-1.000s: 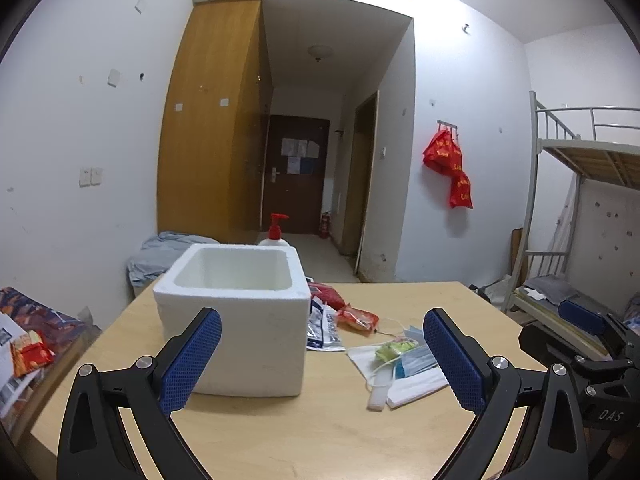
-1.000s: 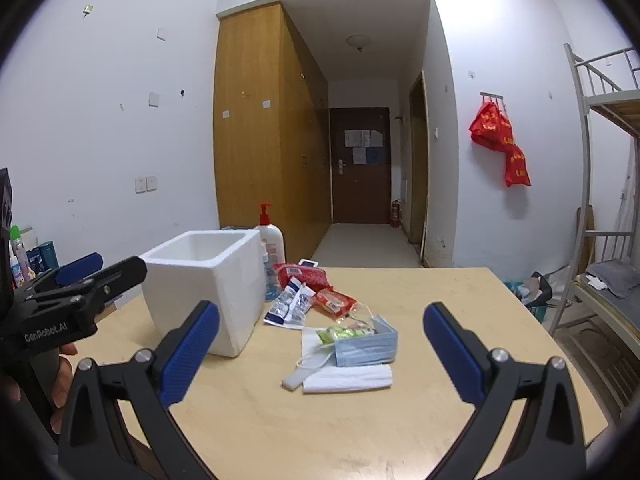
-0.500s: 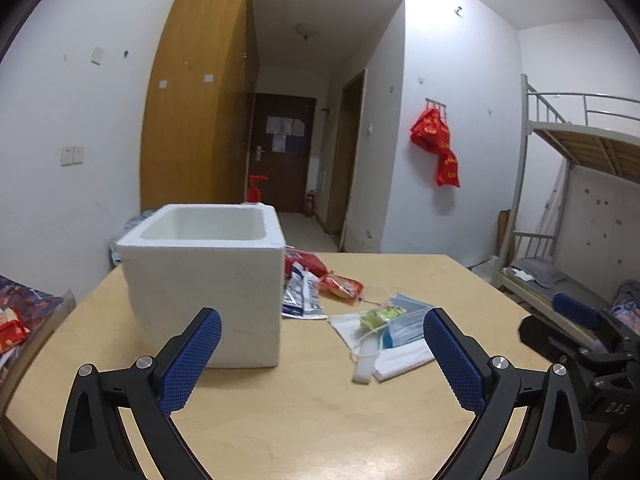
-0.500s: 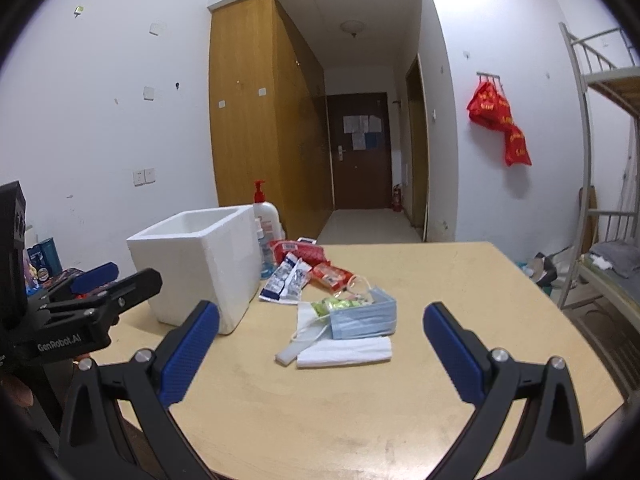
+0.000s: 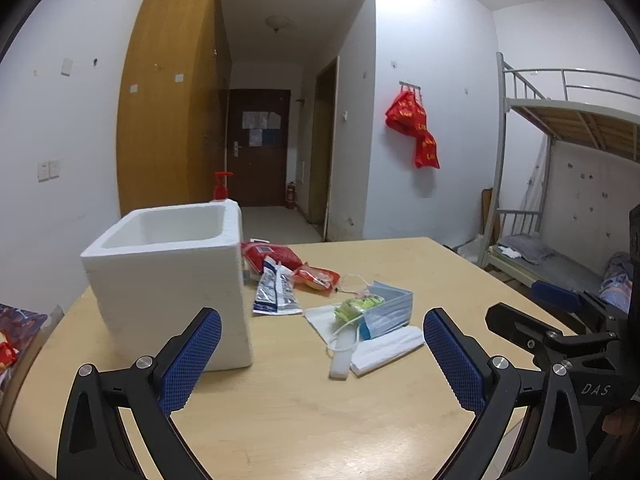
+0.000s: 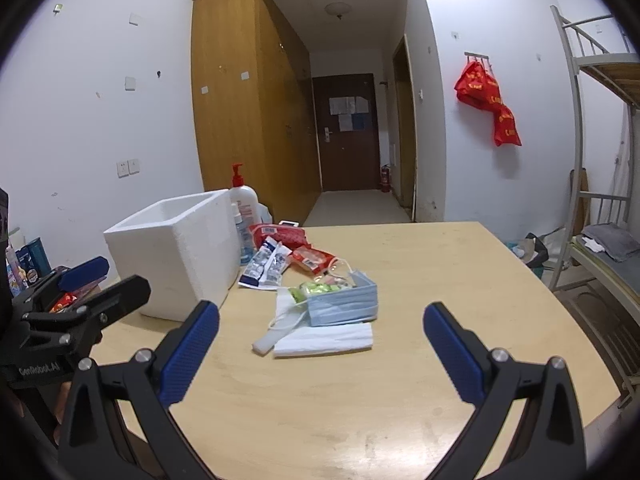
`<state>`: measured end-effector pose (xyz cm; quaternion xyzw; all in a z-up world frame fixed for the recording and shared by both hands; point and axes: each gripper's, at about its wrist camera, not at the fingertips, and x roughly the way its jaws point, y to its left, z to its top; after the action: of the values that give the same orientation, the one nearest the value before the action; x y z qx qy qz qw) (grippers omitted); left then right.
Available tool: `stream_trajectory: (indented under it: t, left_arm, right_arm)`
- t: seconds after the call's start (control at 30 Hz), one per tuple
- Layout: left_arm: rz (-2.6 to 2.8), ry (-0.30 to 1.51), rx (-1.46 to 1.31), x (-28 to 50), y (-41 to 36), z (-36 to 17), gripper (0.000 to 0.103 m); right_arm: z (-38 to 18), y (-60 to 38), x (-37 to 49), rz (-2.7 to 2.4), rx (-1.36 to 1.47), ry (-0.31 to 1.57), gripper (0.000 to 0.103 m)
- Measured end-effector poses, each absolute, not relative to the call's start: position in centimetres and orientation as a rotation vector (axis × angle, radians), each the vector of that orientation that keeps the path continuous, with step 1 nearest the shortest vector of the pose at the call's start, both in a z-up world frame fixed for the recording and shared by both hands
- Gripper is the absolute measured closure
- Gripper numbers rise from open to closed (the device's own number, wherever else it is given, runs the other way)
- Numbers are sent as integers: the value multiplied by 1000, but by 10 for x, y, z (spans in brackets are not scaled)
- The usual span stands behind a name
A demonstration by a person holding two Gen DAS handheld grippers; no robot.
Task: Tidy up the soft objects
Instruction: 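Move both tools back toward the mask box and tissues on the table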
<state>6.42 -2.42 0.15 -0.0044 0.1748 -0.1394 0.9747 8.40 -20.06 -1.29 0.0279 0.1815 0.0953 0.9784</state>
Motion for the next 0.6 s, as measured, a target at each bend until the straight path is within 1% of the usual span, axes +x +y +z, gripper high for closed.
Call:
stream_trajectory:
  t: [0.6]
  left_arm:
    - [-330, 460, -1, 102, -43, -15, 2]
  right_arm:
    - [-22, -219, 120, 194, 69, 470, 0]
